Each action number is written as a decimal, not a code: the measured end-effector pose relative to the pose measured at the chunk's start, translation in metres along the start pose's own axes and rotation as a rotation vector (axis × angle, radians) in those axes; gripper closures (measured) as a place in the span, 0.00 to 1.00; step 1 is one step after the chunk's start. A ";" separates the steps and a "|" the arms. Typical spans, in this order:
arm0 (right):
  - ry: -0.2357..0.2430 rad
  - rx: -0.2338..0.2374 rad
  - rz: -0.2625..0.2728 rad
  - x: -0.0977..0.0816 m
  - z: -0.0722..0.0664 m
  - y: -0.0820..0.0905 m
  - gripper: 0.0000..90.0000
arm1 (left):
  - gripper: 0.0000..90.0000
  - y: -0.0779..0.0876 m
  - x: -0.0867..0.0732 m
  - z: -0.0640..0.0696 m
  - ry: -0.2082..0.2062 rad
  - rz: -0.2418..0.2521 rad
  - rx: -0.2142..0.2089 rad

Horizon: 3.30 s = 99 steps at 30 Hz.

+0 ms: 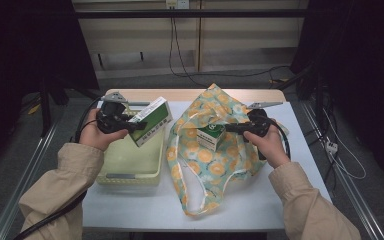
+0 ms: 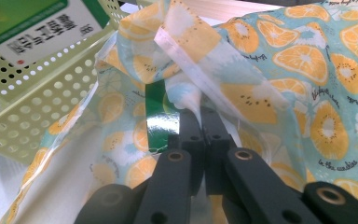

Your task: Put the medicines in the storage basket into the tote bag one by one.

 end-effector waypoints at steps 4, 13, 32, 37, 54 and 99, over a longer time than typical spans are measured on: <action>-0.001 0.000 0.001 0.001 -0.001 0.000 1.00 | 0.70 -0.007 0.009 0.016 -0.038 -0.010 -0.040; -0.004 -0.007 0.006 0.002 0.000 0.002 1.00 | 0.70 -0.037 0.015 0.046 -0.096 -0.068 -0.120; -0.001 -0.009 0.019 0.008 -0.001 0.008 1.00 | 0.70 -0.098 0.023 0.097 -0.174 -0.150 -0.234; 0.002 -0.011 0.026 0.012 -0.002 0.012 1.00 | 0.70 -0.120 0.020 0.102 -0.170 -0.182 -0.227; 0.006 0.000 0.031 0.012 -0.004 0.015 1.00 | 0.70 -0.169 0.023 0.090 -0.098 -0.177 -0.148; -0.001 0.000 0.038 0.014 0.000 0.015 1.00 | 0.20 -0.197 0.030 0.082 0.013 -0.048 -0.110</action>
Point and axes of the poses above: each handheld gripper's, and its own axes: y roughly backward along the jaws, x roughly out of its top, z roughly to its right, the point moved 1 cm from there along -y, roughly forward along the jaws, and after that the axes turned 9 degrees about -x, right-handed, at the moved point
